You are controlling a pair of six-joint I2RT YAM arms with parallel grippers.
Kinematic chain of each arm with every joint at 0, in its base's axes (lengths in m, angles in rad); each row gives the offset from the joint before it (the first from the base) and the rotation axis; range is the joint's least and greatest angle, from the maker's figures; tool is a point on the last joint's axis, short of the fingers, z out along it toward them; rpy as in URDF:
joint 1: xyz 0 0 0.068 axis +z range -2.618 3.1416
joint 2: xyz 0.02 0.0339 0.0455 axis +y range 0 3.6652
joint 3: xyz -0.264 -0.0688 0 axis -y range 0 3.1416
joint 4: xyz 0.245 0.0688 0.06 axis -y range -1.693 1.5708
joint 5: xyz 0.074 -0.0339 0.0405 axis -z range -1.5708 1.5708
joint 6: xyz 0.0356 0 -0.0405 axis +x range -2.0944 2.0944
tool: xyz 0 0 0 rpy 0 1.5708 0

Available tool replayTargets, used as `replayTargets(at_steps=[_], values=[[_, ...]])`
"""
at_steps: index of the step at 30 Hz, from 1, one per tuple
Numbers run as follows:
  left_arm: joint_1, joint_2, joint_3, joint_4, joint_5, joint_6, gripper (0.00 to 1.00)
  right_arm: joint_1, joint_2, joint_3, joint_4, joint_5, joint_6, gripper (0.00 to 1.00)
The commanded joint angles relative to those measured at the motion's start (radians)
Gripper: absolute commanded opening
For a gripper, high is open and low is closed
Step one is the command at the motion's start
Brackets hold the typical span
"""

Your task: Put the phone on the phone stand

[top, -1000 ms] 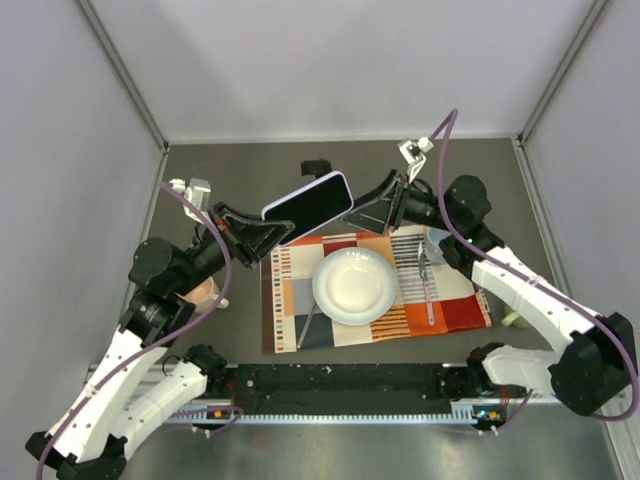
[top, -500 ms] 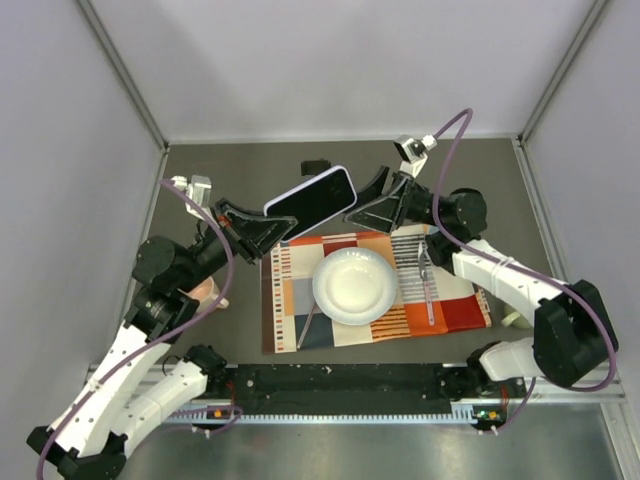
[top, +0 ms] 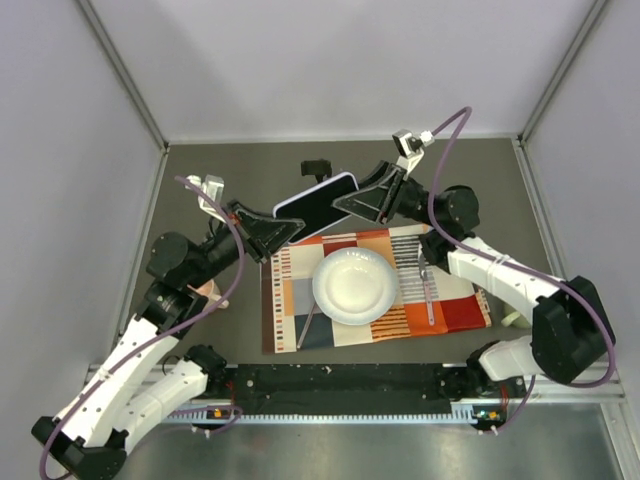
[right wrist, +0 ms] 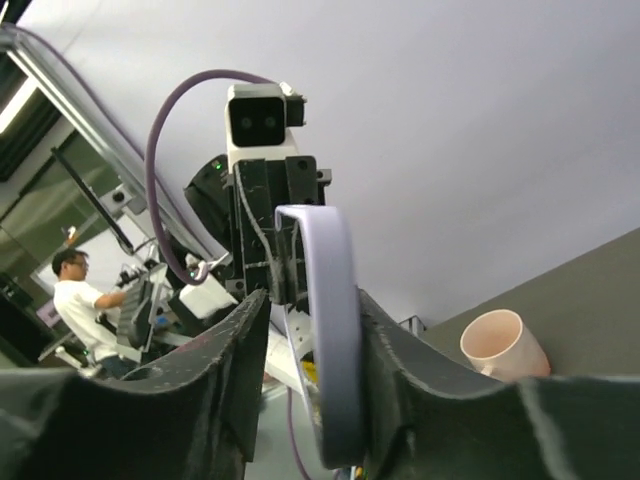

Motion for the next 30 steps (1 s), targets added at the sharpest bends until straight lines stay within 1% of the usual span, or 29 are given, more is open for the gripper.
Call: replayTargets(at_steps=[1,3,4,5,7,8,9,10,11,12,13,14,16,18,19,20,21,22,24,25,26,28,29,30], values=[[-0.003,-0.023,-0.003,0.133,-0.013,-0.009,0.0,0.02,0.02,0.065,0.075,0.031,-0.006,0.21],[-0.003,-0.028,-0.015,0.127,-0.013,-0.009,0.0,0.019,0.026,0.064,0.072,0.026,-0.01,0.03],[-0.002,-0.029,-0.014,0.117,-0.016,-0.007,0.0,0.02,0.032,0.062,0.072,0.016,-0.015,0.0],[-0.002,-0.032,-0.012,0.077,-0.016,-0.003,0.0,0.02,0.033,0.061,0.078,0.006,-0.024,0.0],[-0.002,-0.031,0.017,0.014,-0.004,0.032,0.22,0.009,0.04,0.062,0.076,-0.036,-0.044,0.0],[-0.002,-0.031,0.028,-0.059,0.008,0.054,0.33,0.005,0.043,0.067,0.063,-0.056,-0.058,0.0],[-0.002,-0.031,0.037,-0.09,0.026,0.075,0.43,-0.003,0.046,0.079,0.056,-0.104,-0.062,0.0],[-0.002,-0.039,0.055,-0.126,0.055,0.123,0.59,-0.024,0.047,0.085,0.046,-0.128,-0.066,0.0],[-0.002,-0.045,0.06,-0.15,0.068,0.141,0.62,-0.037,0.052,0.093,0.043,-0.154,-0.064,0.0],[-0.002,-0.049,0.066,-0.234,0.071,0.158,0.71,-0.047,0.049,0.1,0.035,-0.203,-0.064,0.0],[0.0,-0.069,0.078,-0.267,0.076,0.192,0.77,-0.069,0.047,0.105,0.026,-0.227,-0.069,0.0],[0.0,-0.075,0.085,-0.294,0.077,0.206,0.79,-0.078,0.04,0.111,0.012,-0.254,-0.085,0.0],[0.0,-0.101,0.103,-0.37,0.085,0.255,0.8,-0.09,0.024,0.134,-0.091,-0.323,-0.13,0.0],[0.0,-0.114,0.12,-0.422,0.082,0.298,0.81,-0.093,-0.006,0.168,-0.216,-0.384,-0.248,0.0],[0.0,-0.115,0.143,-0.469,0.08,0.312,0.81,-0.093,-0.017,0.177,-0.355,-0.403,-0.298,0.0],[0.0,-0.112,0.155,-0.491,0.073,0.327,0.81,-0.093,-0.029,0.188,-0.414,-0.418,-0.387,0.0],[0.0,-0.108,0.167,-0.511,0.07,0.355,0.81,-0.093,-0.055,0.205,-0.469,-0.449,-0.432,0.0],[0.0,-0.092,0.192,-0.546,0.067,0.365,0.82,-0.095,-0.068,0.214,-0.605,-0.46,-0.525,0.0],[0.0,-0.051,0.215,-0.572,0.089,0.392,0.83,-0.092,-0.103,0.251,-0.756,-0.472,-0.628,0.0],[0.002,-0.033,0.236,-0.581,0.108,0.398,0.83,-0.092,-0.114,0.266,-0.908,-0.471,-0.739,0.0],[0.002,-0.014,0.246,-0.595,0.143,0.404,0.83,-0.092,-0.12,0.298,-0.987,-0.469,-0.789,0.0],[0.002,0.035,0.264,-0.594,0.178,0.41,0.84,-0.084,-0.138,0.321,-1.085,-0.471,-0.874,0.0],[0.002,0.05,0.267,-0.583,0.191,0.409,0.84,-0.081,-0.141,0.33,-1.117,-0.474,-0.88,0.0],[0.002,0.078,0.263,-0.574,0.239,0.402,0.84,-0.074,-0.146,0.332,-1.12,-0.481,-0.882,0.0]])
